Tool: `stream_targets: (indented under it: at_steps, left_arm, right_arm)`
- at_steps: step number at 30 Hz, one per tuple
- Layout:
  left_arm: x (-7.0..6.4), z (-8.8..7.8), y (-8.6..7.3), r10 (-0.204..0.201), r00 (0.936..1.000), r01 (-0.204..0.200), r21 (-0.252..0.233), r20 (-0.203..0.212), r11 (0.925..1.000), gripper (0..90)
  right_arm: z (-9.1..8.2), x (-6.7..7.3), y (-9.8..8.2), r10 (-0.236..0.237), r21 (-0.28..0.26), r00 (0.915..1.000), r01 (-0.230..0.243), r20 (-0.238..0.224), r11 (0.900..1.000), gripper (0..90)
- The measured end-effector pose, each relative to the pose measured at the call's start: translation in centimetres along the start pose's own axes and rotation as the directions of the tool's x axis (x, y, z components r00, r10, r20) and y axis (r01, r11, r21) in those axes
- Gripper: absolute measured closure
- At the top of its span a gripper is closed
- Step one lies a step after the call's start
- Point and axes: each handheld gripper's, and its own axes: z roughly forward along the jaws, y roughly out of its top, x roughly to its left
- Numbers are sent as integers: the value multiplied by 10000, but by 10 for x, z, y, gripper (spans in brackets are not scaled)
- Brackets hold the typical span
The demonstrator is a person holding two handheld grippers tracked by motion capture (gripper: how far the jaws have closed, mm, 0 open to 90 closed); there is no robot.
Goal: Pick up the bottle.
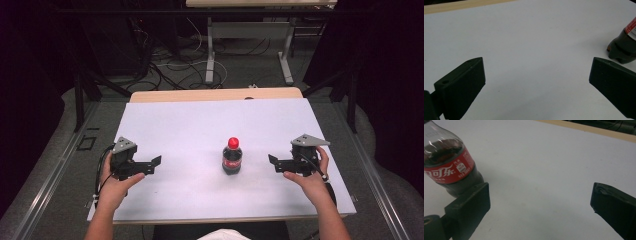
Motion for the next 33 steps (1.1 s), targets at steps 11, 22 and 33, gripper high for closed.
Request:
stream_targets:
  at_steps: [11,22,33]
  left_arm:
    - [-13,1,0,43,9995,-39,-142,320,9999,5]
    - [-23,-2,0,255,9991,-249,-187,348,9995,6]
    - [-26,4,-2,285,9978,-279,-106,596,9996,6]
  right_arm:
    - [6,25,7,-598,-519,9953,560,-755,9971,88]
    - [11,53,10,-1175,-507,9724,1095,-2017,9927,119]
    - [41,73,13,-1787,-318,9480,1766,-2634,9838,143]
